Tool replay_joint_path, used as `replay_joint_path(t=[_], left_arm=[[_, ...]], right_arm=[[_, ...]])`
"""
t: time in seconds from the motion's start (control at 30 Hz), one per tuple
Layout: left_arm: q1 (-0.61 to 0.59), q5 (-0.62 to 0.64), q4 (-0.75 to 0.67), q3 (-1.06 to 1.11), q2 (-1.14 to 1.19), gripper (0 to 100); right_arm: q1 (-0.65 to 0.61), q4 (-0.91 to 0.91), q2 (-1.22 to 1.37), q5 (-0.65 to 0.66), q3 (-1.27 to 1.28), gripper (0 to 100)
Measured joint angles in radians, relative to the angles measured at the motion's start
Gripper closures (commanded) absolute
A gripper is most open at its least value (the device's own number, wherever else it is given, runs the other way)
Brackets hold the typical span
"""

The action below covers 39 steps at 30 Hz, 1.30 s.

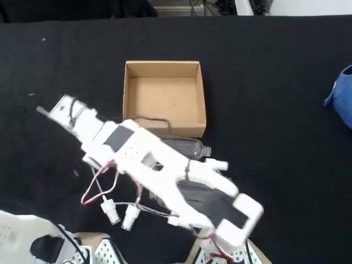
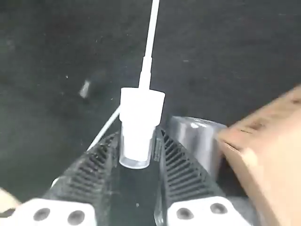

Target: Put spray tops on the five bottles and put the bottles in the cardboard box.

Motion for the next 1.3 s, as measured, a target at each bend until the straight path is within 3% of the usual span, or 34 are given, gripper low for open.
replay_joint_path(t=[0.13, 0.3, 0.47, 0.67, 0.8, 1.0, 1.13, 1.3], left_arm=[[0.054, 0.025, 0.0, 0.107, -0.072, 97], [0.129, 0.032, -0.101, 0.354, -0.285, 97], [0.259, 0.046, -0.282, 0.713, -0.568, 97], [0.549, 0.112, -0.535, 1.122, -0.824, 97], [0.733, 0.167, -0.614, 1.215, -0.861, 97], [0.865, 0.307, -0.641, 1.224, -0.833, 97], [0.895, 0.387, -0.658, 1.257, -0.801, 97], [0.895, 0.47, -0.763, 1.386, -0.799, 97]], right_arm=[[0.006, 0.023, -0.18, -0.003, 0.098, 98.8], [0.091, 0.026, -0.385, -0.003, 0.207, 98.8], [0.253, 0.12, -0.546, -0.003, 0.218, 98.8], [0.563, 0.313, -0.647, -0.003, 0.189, 98.8], [0.873, 0.336, -0.649, -0.003, 0.19, 98.7], [1.229, 0.216, -0.529, -0.012, 0.307, 98.7], [1.352, 0.098, -0.368, -0.101, 0.315, 98.6], [1.419, -0.025, -0.176, -0.285, 0.315, 95.4]])
